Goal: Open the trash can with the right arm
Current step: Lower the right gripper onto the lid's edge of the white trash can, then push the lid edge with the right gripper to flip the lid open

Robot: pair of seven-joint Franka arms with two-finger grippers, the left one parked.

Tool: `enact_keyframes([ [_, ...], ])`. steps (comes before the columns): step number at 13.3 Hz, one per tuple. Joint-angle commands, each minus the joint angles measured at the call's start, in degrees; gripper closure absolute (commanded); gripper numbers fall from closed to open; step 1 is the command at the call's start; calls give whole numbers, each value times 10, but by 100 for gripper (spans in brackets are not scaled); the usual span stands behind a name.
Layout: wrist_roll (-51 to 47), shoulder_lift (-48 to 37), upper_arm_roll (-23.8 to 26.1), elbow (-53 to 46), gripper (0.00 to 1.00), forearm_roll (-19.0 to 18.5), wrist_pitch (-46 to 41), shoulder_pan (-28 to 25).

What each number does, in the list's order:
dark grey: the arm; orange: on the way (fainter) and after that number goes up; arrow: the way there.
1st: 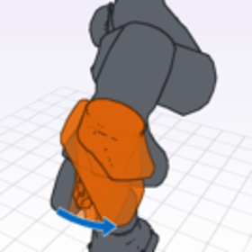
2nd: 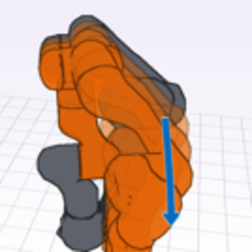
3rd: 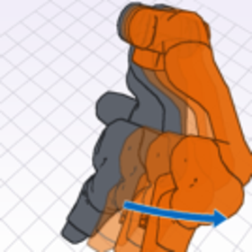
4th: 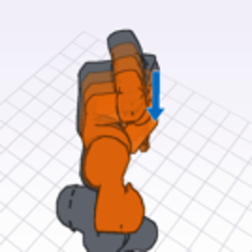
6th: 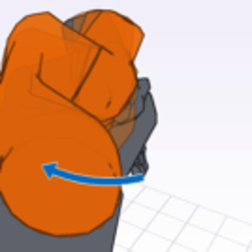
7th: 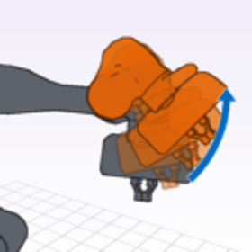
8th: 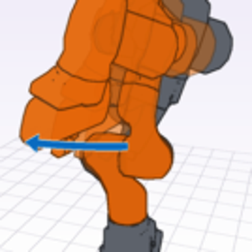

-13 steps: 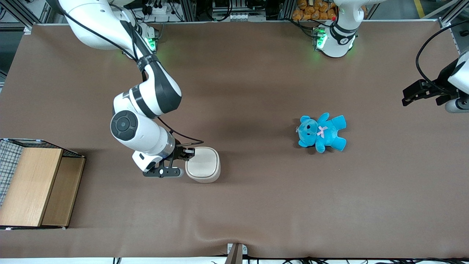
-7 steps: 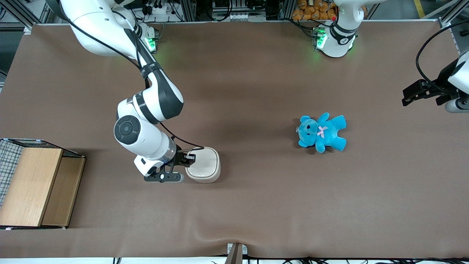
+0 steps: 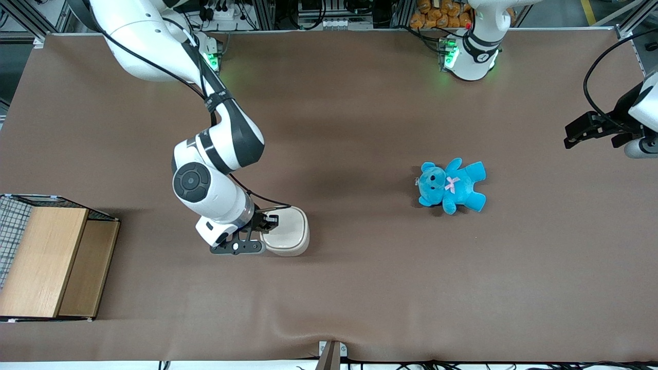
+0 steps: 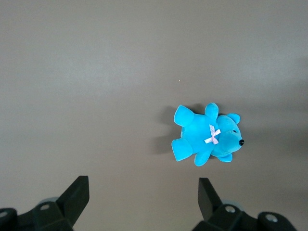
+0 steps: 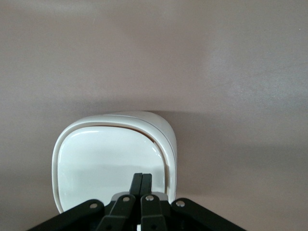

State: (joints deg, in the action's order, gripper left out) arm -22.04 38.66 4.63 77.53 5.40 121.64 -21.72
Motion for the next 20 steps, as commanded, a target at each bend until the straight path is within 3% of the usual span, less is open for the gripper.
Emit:
enact_keyframes([
  [1, -9, 14, 0, -15, 100, -14, 3, -3],
  [13, -10, 24, 0, 5, 100, -29, 35, -3],
  [20, -18, 14, 5, -71, 100, 14, -71, 4],
])
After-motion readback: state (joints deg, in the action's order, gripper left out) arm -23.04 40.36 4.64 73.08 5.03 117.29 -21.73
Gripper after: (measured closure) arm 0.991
